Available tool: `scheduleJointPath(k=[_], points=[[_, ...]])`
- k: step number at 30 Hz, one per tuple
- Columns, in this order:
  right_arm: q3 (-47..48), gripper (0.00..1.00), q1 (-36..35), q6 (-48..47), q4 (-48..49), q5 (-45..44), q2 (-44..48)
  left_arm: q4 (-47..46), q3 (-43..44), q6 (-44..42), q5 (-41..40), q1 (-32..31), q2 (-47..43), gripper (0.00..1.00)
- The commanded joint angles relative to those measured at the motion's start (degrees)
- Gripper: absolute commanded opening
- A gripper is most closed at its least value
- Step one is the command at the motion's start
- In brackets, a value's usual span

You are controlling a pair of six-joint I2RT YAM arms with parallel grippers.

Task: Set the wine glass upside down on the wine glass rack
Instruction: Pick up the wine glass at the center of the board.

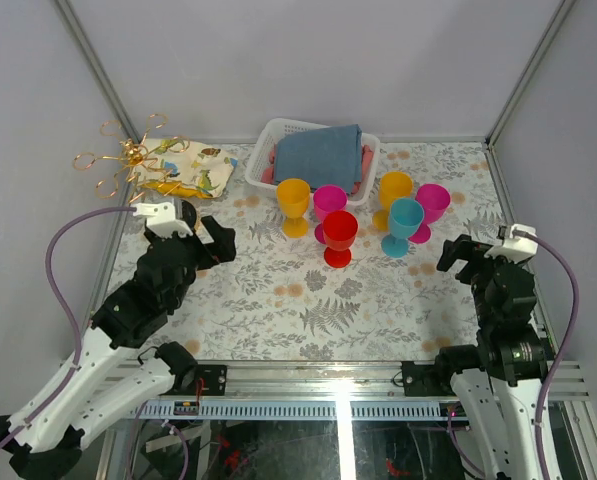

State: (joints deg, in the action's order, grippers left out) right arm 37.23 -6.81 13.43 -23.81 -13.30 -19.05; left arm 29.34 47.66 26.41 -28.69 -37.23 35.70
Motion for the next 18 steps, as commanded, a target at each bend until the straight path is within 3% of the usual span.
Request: scheduleJointPath(k=[1, 12, 18], points=[[4.98, 0.98, 4.06, 2.93, -3.5, 5.93, -1.5, 3.09, 3.68, 3.94, -5.72, -2.81, 1.86, 0.99], [11.56, 0.99, 7.85, 6.15, -11.19, 9.23, -8.41, 6.67, 6.12, 5.17, -8.89, -5.34, 4.22, 0.99], [14.66, 0.99, 8.19, 7.61, -16.08, 6.45, -11.34, 7.38, 6.62, 4.28, -9.08, -5.62, 4.59, 1.0]])
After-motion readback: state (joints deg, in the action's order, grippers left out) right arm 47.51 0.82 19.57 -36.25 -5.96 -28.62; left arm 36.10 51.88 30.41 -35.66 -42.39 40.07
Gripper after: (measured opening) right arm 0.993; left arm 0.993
